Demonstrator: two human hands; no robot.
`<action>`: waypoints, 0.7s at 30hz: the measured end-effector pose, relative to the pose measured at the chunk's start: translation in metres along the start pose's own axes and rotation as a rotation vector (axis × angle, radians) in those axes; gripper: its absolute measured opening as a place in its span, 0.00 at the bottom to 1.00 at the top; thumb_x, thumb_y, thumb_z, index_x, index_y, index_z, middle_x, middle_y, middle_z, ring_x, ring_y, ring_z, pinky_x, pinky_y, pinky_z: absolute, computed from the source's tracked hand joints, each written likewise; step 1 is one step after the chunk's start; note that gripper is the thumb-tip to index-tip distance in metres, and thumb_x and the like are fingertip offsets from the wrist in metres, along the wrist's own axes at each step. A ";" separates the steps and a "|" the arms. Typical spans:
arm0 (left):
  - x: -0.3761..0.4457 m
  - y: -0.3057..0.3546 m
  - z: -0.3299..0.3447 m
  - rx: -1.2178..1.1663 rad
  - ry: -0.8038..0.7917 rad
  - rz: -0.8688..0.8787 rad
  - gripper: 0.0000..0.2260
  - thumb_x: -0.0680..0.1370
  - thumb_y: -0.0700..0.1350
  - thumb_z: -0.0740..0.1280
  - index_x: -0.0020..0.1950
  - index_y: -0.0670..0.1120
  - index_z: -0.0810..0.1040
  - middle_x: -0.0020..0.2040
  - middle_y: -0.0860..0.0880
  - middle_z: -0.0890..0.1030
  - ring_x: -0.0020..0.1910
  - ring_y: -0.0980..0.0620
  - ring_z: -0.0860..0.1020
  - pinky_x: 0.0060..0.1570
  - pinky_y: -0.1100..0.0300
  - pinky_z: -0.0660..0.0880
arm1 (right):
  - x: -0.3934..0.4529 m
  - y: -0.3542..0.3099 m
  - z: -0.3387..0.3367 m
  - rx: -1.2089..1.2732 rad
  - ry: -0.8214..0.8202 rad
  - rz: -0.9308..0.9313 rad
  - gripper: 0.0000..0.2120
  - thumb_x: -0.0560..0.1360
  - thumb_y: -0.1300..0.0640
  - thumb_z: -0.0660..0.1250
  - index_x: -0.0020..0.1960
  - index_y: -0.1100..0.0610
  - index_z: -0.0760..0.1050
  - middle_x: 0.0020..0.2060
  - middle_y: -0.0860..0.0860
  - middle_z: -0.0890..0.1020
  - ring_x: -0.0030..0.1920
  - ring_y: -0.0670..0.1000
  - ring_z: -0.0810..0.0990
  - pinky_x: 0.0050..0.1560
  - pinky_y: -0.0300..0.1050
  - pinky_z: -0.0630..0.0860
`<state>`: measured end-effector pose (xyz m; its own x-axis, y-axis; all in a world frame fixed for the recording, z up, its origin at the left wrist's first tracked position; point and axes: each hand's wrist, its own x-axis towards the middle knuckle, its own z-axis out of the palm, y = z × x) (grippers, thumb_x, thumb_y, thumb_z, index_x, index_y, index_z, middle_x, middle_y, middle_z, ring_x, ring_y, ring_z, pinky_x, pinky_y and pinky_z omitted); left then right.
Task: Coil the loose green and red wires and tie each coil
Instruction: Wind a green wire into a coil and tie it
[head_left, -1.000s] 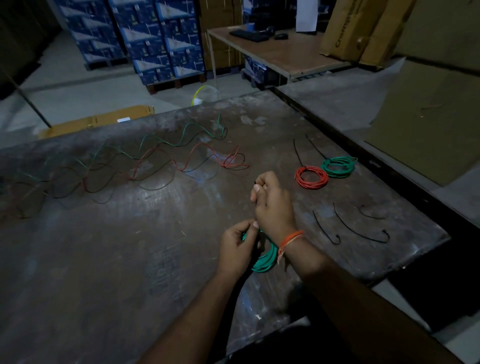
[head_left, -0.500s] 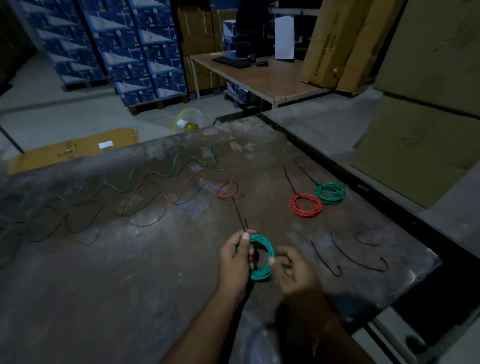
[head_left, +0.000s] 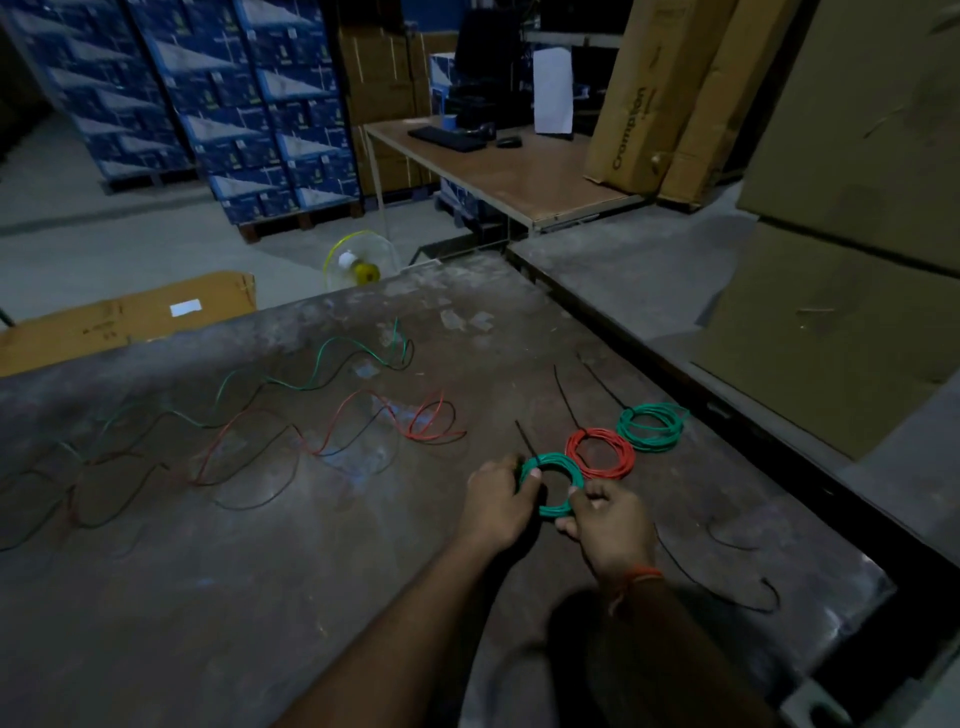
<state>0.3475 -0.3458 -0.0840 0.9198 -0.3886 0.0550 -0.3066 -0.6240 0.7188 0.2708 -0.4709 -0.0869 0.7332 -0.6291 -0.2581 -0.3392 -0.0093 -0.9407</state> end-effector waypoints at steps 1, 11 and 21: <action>0.002 -0.002 0.000 0.011 0.020 -0.008 0.15 0.82 0.53 0.62 0.59 0.44 0.80 0.53 0.41 0.80 0.54 0.42 0.78 0.52 0.53 0.72 | 0.005 0.001 0.000 -0.116 0.009 -0.043 0.07 0.78 0.55 0.70 0.48 0.59 0.80 0.31 0.52 0.84 0.35 0.55 0.87 0.47 0.59 0.84; -0.030 -0.064 -0.064 -0.053 0.461 -0.074 0.04 0.79 0.44 0.65 0.50 0.49 0.80 0.52 0.53 0.71 0.50 0.58 0.76 0.51 0.62 0.74 | -0.008 -0.050 0.072 -0.555 -0.074 -0.729 0.24 0.73 0.45 0.68 0.66 0.55 0.74 0.54 0.57 0.77 0.54 0.59 0.77 0.55 0.55 0.77; -0.083 -0.179 -0.234 0.333 0.930 -0.386 0.11 0.72 0.43 0.75 0.53 0.46 0.81 0.63 0.43 0.71 0.63 0.42 0.70 0.64 0.56 0.66 | 0.016 -0.098 0.209 -0.912 -0.298 -0.452 0.42 0.74 0.37 0.69 0.81 0.40 0.51 0.70 0.65 0.63 0.65 0.68 0.70 0.65 0.61 0.72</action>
<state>0.3838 -0.0430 -0.0553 0.7515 0.4591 0.4738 0.1239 -0.8036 0.5821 0.4390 -0.3176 -0.0452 0.9747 -0.2066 -0.0850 -0.2220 -0.8526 -0.4731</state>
